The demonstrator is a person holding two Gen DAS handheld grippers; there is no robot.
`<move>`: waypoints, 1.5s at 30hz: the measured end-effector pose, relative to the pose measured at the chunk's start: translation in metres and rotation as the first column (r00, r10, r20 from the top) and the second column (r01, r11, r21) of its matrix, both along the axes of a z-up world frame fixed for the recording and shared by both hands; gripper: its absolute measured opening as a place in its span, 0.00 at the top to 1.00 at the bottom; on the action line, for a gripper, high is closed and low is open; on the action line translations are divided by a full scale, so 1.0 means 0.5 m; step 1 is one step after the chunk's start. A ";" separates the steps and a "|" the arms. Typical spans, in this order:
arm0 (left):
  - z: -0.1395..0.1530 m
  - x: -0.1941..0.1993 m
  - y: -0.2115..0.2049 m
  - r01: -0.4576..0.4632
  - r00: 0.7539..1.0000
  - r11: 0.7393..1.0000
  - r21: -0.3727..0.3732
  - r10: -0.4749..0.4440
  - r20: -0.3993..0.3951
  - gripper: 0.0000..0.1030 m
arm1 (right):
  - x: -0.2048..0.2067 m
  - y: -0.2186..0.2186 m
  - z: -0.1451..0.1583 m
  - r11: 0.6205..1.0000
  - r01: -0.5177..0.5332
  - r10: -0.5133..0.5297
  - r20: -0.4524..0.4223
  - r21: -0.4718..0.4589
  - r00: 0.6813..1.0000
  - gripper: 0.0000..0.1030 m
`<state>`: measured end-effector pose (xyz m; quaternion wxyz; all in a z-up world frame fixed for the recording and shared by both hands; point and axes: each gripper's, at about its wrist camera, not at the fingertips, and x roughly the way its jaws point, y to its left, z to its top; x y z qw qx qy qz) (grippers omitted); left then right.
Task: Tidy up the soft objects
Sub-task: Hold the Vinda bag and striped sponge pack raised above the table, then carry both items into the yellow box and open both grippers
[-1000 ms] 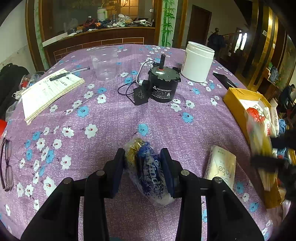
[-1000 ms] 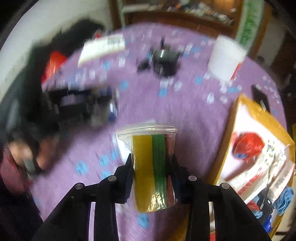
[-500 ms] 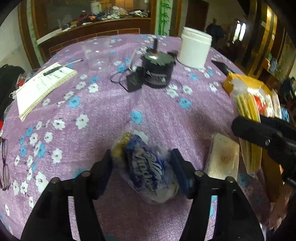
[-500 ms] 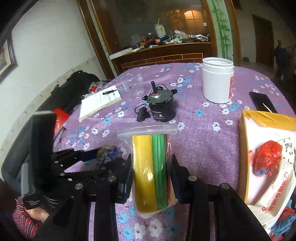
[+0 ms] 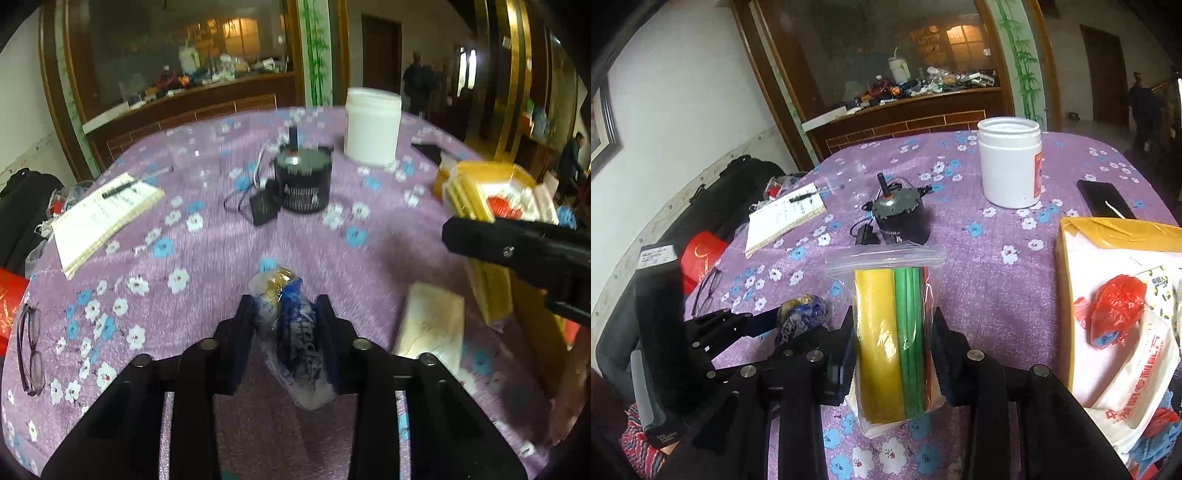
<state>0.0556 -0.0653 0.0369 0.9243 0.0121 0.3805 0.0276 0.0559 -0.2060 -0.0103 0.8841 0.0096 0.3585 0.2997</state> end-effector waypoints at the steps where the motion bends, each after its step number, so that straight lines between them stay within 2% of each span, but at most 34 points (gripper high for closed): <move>1: 0.005 -0.002 0.000 -0.001 1.000 1.000 -0.001 0.001 0.014 0.72 | 0.000 -0.002 0.002 1.000 0.004 -0.004 0.004 0.003 1.000 0.64; 8: 0.019 -0.007 0.005 0.009 0.999 0.999 -0.037 -0.008 0.050 0.72 | 0.002 -0.013 0.008 0.999 0.025 -0.025 0.007 0.021 1.000 0.64; 12: 0.034 -0.020 -0.001 0.021 0.994 0.999 -0.031 -0.018 0.107 0.72 | 0.000 -0.017 0.013 0.999 0.036 -0.036 0.023 0.023 0.999 0.64; 16: 0.039 -0.025 -0.009 0.031 0.992 0.999 -0.020 -0.028 0.123 0.72 | 0.001 -0.023 0.016 0.999 0.045 -0.046 0.027 0.030 0.999 0.64; 20: 0.040 -0.025 -0.017 0.038 0.991 0.999 -0.014 -0.036 0.128 0.72 | 0.000 -0.027 0.023 0.998 0.056 -0.057 0.031 0.028 0.998 0.64; 25: 0.045 -0.019 -0.028 0.060 0.994 0.997 -0.050 -0.055 0.097 0.72 | 0.001 -0.059 0.047 0.994 0.101 -0.104 0.057 0.048 0.993 0.64; 30: 0.083 -0.001 -0.077 0.119 0.991 0.990 -0.077 -0.114 0.072 0.72 | 0.008 -0.106 0.076 0.982 0.184 -0.187 0.083 0.042 0.979 0.64; 35: 0.135 0.040 -0.178 0.231 0.972 0.963 -0.141 -0.222 0.077 0.72 | 0.027 -0.188 0.102 0.949 0.309 -0.314 0.082 0.067 0.946 0.64; 38: 0.141 0.075 -0.251 0.285 0.958 0.941 -0.182 -0.279 0.061 0.72 | 0.045 -0.248 0.106 0.917 0.390 -0.396 0.066 0.087 0.916 0.64; 42: 0.109 0.130 -0.345 0.331 0.938 0.896 -0.297 -0.348 -0.003 0.72 | 0.072 -0.327 0.096 0.868 0.489 -0.492 0.019 0.091 0.870 0.64; 45: 0.073 0.152 -0.388 0.335 0.928 0.881 -0.333 -0.371 -0.046 0.72 | 0.091 -0.360 0.083 0.835 0.548 -0.549 0.002 0.052 0.836 0.64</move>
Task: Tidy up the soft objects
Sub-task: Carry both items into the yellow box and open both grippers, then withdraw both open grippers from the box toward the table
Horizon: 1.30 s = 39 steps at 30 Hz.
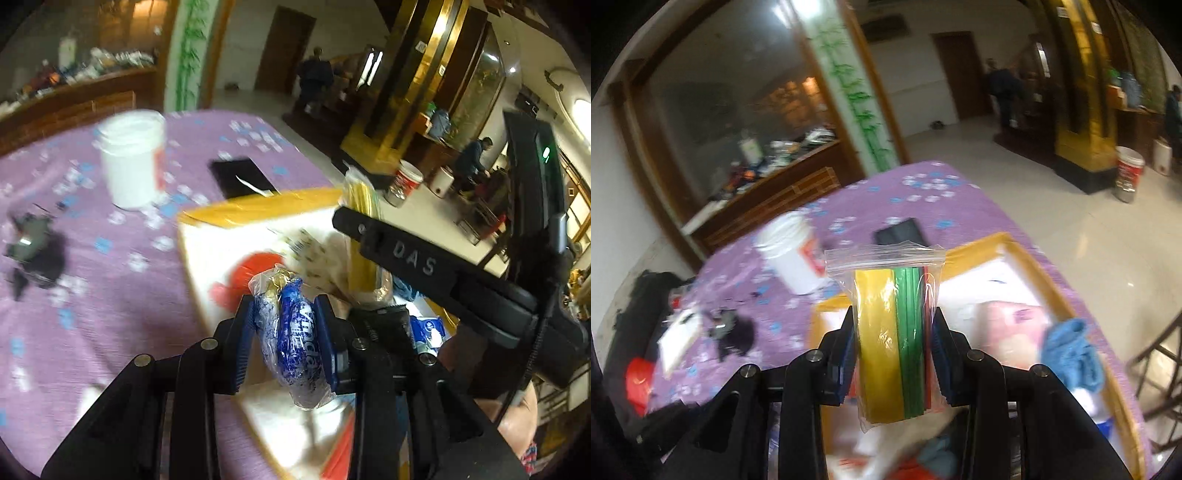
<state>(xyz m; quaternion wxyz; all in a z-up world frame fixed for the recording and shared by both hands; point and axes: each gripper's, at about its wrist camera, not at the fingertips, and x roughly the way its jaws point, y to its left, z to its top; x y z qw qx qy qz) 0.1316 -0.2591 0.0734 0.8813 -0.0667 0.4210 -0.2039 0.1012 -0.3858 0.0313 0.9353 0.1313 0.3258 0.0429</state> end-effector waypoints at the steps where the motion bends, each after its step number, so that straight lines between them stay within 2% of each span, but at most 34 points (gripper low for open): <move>1: -0.006 0.000 -0.008 0.000 1.000 1.000 0.003 0.000 -0.004 0.71 | 0.004 -0.011 -0.003 1.000 0.017 -0.017 -0.012 -0.004 1.000 0.63; 3: -0.019 -0.001 -0.022 0.010 1.000 1.000 0.006 -0.010 -0.002 0.71 | 0.011 -0.025 -0.013 0.999 0.052 -0.052 -0.036 -0.016 0.998 0.63; 8: -0.008 -0.025 -0.029 0.014 0.999 0.999 0.045 -0.016 0.044 0.66 | 0.029 -0.031 -0.033 0.998 0.055 -0.058 -0.080 -0.035 0.995 0.60; 10: -0.007 -0.030 -0.028 0.014 0.999 0.998 0.055 -0.017 0.052 0.64 | 0.035 -0.021 -0.039 0.998 0.041 -0.046 -0.093 -0.053 0.995 0.55; 11: -0.006 -0.031 -0.028 0.015 0.999 0.998 0.059 -0.018 0.050 0.59 | 0.037 -0.017 -0.039 0.997 0.038 -0.043 -0.093 -0.061 0.995 0.50; 15: 0.000 -0.032 -0.022 0.018 0.998 0.999 0.028 -0.020 0.051 0.54 | 0.023 -0.007 -0.020 0.995 0.047 -0.050 -0.041 -0.084 0.998 0.33; 18: 0.007 -0.036 -0.025 0.021 0.997 0.999 0.029 -0.023 0.069 0.47 | 0.002 -0.011 0.005 0.994 0.072 -0.069 0.038 -0.079 0.997 0.26; 23: 0.022 -0.048 -0.032 0.020 0.994 0.998 0.062 -0.027 0.106 0.46 | -0.035 -0.031 0.037 0.992 0.119 -0.111 0.163 -0.040 0.980 0.26; 25: 0.027 -0.054 -0.035 0.015 0.991 0.996 0.087 -0.026 0.130 0.46 | -0.042 -0.039 0.042 0.992 0.124 -0.117 0.195 -0.023 0.974 0.26; 29: 0.039 -0.072 -0.039 -0.011 0.981 0.987 0.159 -0.021 0.195 0.46 | -0.047 -0.037 0.047 0.987 0.155 -0.140 0.226 -0.048 0.964 0.25; 35: 0.055 -0.109 -0.028 -0.083 0.946 0.959 0.271 -0.009 0.324 0.46 | -0.062 -0.044 0.058 0.976 0.215 -0.194 0.288 -0.040 0.938 0.26; 39: 0.061 -0.128 -0.015 -0.121 0.926 0.944 0.306 -0.003 0.377 0.46 | -0.068 -0.035 0.063 0.969 0.238 -0.207 0.319 -0.060 0.925 0.24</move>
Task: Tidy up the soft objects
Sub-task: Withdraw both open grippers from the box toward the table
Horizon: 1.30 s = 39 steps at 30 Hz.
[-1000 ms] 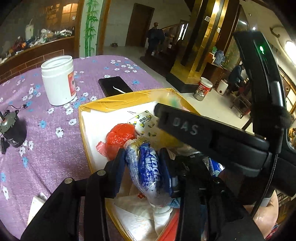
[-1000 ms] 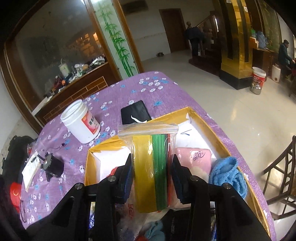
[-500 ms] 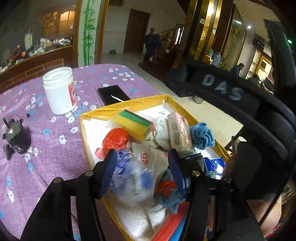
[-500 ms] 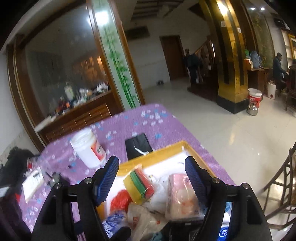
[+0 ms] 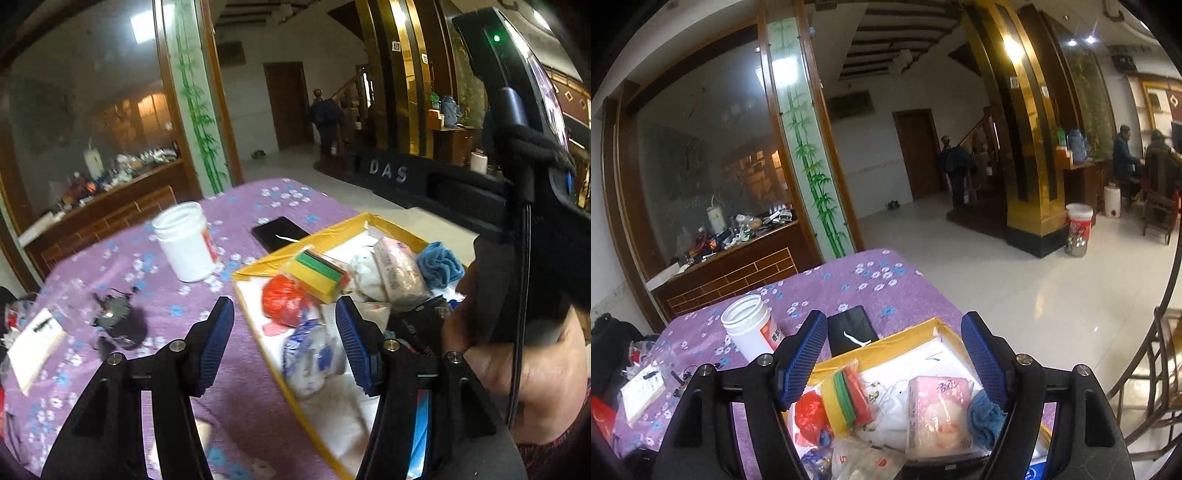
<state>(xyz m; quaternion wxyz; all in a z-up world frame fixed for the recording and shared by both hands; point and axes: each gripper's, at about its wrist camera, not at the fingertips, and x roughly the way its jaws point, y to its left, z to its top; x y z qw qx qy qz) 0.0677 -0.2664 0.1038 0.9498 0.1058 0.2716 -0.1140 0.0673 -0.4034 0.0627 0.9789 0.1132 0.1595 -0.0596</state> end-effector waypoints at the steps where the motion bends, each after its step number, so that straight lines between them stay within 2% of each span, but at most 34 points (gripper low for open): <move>1: 0.001 -0.004 0.004 -0.004 1.000 1.000 0.008 0.004 0.010 0.46 | -0.003 0.003 0.003 1.000 0.001 -0.001 0.009 -0.006 1.000 0.24; 5: 0.003 -0.019 0.017 -0.022 0.999 0.999 0.043 0.020 0.042 0.46 | -0.023 -0.004 0.017 1.000 0.014 -0.014 0.063 -0.002 0.998 0.11; 7: 0.002 -0.026 0.020 -0.026 0.998 0.998 0.058 0.023 0.052 0.46 | -0.034 -0.004 0.022 1.000 0.009 -0.009 0.083 0.000 0.997 0.11; 17: -0.016 -0.052 0.032 -0.050 0.995 0.993 0.111 0.040 0.091 0.42 | -0.034 0.033 0.017 0.997 -0.046 0.049 0.046 -0.055 0.998 0.11; 28: -0.030 -0.054 0.047 -0.064 0.996 0.992 0.111 0.057 0.070 0.42 | -0.026 0.048 0.013 0.996 -0.073 0.075 0.032 -0.054 0.997 0.11; 39: -0.046 -0.043 0.082 -0.087 0.996 0.991 0.097 0.086 0.017 0.42 | -0.026 0.059 0.011 0.992 -0.114 0.116 0.028 -0.052 0.993 0.11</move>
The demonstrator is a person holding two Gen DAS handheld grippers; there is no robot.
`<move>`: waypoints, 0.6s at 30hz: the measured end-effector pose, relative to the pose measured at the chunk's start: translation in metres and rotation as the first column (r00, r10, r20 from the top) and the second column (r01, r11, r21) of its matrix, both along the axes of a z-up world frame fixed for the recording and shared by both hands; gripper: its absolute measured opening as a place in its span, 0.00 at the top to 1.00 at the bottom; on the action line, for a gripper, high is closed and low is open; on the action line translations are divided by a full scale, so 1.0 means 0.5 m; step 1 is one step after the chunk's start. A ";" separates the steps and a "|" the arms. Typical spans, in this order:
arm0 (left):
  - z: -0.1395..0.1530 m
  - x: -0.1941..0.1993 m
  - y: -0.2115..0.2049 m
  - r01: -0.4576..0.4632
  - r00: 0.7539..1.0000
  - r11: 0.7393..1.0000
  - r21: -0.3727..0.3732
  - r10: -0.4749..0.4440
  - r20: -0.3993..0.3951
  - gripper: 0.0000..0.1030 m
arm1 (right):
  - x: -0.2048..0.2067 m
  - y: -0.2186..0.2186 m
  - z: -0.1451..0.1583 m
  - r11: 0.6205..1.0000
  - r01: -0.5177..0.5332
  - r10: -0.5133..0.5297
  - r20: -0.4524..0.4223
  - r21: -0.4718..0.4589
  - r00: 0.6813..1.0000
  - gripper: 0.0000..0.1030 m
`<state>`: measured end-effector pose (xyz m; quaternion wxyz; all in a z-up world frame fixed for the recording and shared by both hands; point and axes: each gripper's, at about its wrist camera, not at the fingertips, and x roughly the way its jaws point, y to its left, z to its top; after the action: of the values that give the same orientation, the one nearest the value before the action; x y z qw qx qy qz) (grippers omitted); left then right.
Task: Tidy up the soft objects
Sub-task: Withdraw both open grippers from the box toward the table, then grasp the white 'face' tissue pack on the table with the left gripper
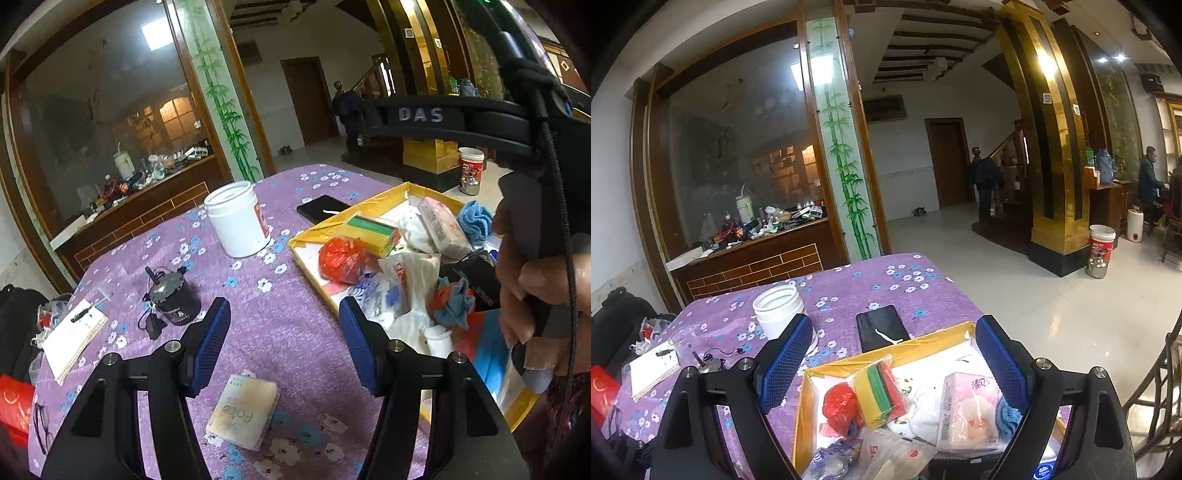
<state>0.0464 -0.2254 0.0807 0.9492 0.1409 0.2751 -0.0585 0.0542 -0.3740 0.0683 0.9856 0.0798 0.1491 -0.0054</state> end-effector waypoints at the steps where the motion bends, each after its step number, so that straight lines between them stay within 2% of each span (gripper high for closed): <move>1: -0.002 0.002 0.006 -0.004 1.000 1.000 -0.003 0.004 -0.006 0.42 | -0.001 0.001 0.000 1.000 -0.001 0.001 0.000 -0.002 1.000 0.11; 7: -0.022 0.013 0.040 -0.032 0.998 0.999 -0.001 0.032 -0.049 0.42 | 0.000 0.000 -0.001 1.000 -0.010 0.010 -0.004 0.007 1.000 0.11; 11: -0.036 0.035 0.090 -0.017 0.989 0.999 -0.046 0.010 -0.147 0.42 | 0.005 0.003 -0.004 1.000 -0.023 0.023 -0.014 0.008 1.000 0.11; 13: -0.046 0.050 0.122 -0.017 0.978 0.998 -0.067 0.003 -0.209 0.42 | 0.004 0.007 -0.005 0.999 -0.033 0.033 -0.018 0.009 0.999 0.11; 18: -0.078 0.087 0.172 0.004 0.918 0.986 -0.169 -0.071 -0.390 0.42 | 0.007 0.015 -0.009 0.998 -0.057 0.057 -0.031 0.016 0.998 0.11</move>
<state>0.0901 -0.1395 0.0419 0.8814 0.0525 0.4521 -0.1264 0.0579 -0.3663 0.0638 0.9822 0.0830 0.1668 0.0227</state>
